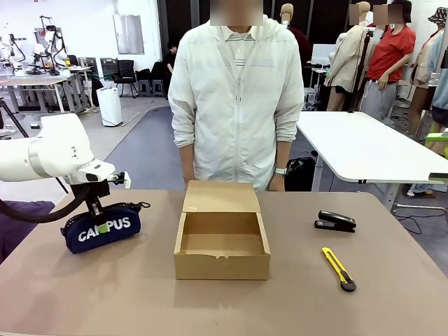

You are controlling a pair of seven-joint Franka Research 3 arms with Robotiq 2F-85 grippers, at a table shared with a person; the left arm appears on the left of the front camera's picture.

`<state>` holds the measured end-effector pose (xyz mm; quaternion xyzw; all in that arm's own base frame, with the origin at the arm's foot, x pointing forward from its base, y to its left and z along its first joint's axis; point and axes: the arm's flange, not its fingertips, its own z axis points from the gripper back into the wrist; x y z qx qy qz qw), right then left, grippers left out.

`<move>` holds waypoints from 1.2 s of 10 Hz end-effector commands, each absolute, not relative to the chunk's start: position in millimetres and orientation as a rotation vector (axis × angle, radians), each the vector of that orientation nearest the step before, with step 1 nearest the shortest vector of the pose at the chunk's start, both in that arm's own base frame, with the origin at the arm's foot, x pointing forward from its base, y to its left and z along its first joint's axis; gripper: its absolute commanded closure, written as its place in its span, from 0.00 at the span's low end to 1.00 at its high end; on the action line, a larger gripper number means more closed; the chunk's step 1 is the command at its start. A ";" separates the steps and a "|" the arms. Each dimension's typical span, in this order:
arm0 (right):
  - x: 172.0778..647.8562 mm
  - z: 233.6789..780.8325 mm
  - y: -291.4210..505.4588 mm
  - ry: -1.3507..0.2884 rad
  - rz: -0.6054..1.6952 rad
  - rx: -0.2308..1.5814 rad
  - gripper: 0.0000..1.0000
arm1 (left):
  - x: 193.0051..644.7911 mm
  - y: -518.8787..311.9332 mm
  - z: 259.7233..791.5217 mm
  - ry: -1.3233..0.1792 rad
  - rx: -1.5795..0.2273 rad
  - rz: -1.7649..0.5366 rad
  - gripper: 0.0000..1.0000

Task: Pack the items into the box.
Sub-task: Pick up the item specified by the human and place it in the Mailer Box.

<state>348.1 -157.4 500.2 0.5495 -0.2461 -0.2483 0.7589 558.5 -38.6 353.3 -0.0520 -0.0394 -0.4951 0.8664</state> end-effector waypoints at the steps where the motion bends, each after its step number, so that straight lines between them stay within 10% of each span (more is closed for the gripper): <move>1: 348.5 502.9 -156.9 -0.536 -0.538 1.202 0.00 | 530.9 -32.9 386.1 -0.087 -0.168 -1.002 1.00; 4: 348.5 502.9 -156.9 -0.536 -0.538 1.202 0.00 | 442.0 -27.1 473.1 -0.004 -0.489 -1.236 1.00; 6: 348.5 502.9 -156.9 -0.536 -0.538 1.202 0.00 | 386.3 -26.8 493.0 -0.082 -0.349 -1.254 1.00; 12: 348.5 502.9 -156.9 -0.536 -0.538 1.202 0.00 | 405.1 -35.3 499.4 -0.039 -0.407 -1.245 1.00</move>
